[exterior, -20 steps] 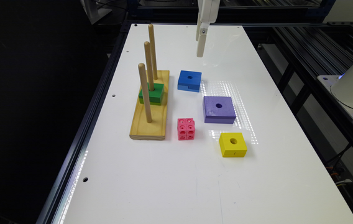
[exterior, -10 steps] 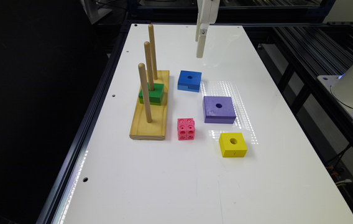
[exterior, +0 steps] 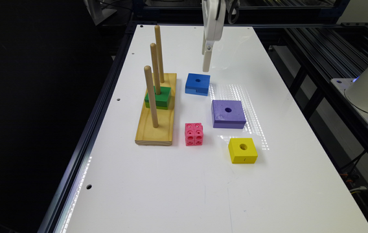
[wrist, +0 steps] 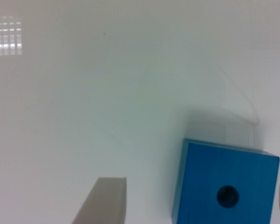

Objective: Pick up blue block.

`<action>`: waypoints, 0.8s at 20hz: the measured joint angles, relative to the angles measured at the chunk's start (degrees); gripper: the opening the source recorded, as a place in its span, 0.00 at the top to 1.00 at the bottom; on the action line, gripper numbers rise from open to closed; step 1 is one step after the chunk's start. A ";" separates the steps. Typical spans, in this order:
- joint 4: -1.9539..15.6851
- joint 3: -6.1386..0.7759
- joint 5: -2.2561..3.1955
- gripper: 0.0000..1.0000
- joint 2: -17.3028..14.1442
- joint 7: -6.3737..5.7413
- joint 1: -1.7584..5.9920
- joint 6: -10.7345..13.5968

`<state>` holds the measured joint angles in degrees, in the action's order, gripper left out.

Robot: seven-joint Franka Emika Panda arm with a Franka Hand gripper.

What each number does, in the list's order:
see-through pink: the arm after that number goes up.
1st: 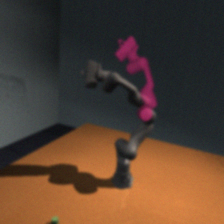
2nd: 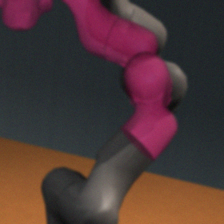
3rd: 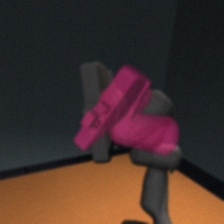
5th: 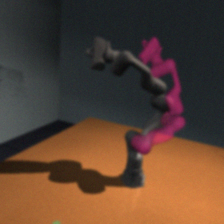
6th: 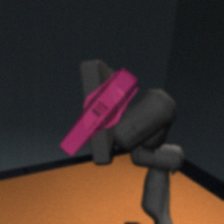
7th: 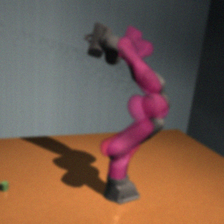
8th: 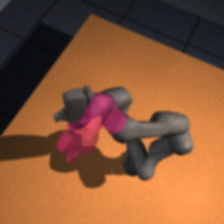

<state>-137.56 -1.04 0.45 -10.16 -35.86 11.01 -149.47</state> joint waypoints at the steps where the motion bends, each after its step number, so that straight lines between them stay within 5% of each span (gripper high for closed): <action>1: 0.29 -0.29 -0.02 0.00 -0.14 -0.11 -0.02 0.04; 9: 1.32 -3.28 -0.07 0.00 -0.44 -2.09 -0.03 0.08; 16: 1.66 -3.63 -0.07 0.00 -0.84 -2.29 0.01 0.08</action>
<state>-135.90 -4.67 0.38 -11.00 -38.15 11.02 -149.39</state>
